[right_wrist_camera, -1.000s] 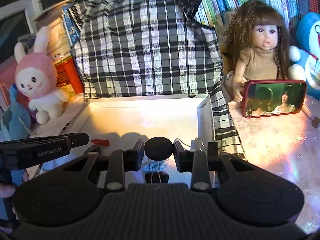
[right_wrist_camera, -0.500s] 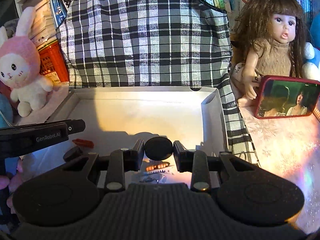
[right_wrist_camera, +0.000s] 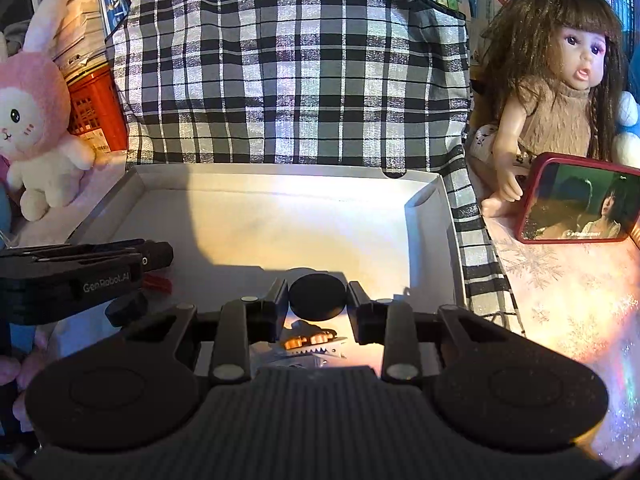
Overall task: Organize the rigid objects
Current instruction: 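Open the left tool to drop the pebble while the right tool releases the black disc, then withdraw both tools from the box toward the remaining objects on the cloth, then grasp a black disc with the left tool while the right tool grasps the red stick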
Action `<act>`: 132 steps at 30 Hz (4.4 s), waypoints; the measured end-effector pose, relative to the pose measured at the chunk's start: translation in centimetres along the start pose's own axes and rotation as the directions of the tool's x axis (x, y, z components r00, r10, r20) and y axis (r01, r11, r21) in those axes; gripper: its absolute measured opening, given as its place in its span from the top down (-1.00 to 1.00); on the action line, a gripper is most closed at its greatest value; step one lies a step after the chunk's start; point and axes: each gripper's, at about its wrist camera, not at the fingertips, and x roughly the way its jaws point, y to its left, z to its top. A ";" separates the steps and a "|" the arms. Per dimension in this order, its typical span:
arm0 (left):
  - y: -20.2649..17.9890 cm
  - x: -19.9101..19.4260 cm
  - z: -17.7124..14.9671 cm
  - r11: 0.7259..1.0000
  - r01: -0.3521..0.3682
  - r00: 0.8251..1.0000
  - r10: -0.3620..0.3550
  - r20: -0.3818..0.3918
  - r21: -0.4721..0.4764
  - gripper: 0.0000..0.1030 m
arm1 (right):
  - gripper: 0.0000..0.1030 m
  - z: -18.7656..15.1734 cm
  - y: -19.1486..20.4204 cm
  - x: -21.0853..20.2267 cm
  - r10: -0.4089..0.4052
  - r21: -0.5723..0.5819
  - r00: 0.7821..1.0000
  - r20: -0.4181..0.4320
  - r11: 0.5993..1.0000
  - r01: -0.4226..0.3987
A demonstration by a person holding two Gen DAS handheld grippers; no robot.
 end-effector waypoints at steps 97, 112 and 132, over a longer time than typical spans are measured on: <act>-1.4 -20.1 -19.9 0.994 0.033 0.985 -0.051 0.166 0.109 -0.61 | -0.85 -18.2 2.1 -16.9 0.071 -0.276 0.949 0.307 0.961 0.017; -1.3 -20.4 -22.1 0.992 0.037 0.985 -0.057 0.165 0.122 -0.49 | -0.85 -21.1 -0.5 -18.0 -0.023 -0.203 0.948 0.318 0.975 0.092; -1.2 -20.6 -22.1 0.989 0.073 0.978 -0.095 0.186 0.125 0.13 | -0.79 -22.4 2.5 -16.3 0.009 -0.231 0.960 0.280 0.971 0.058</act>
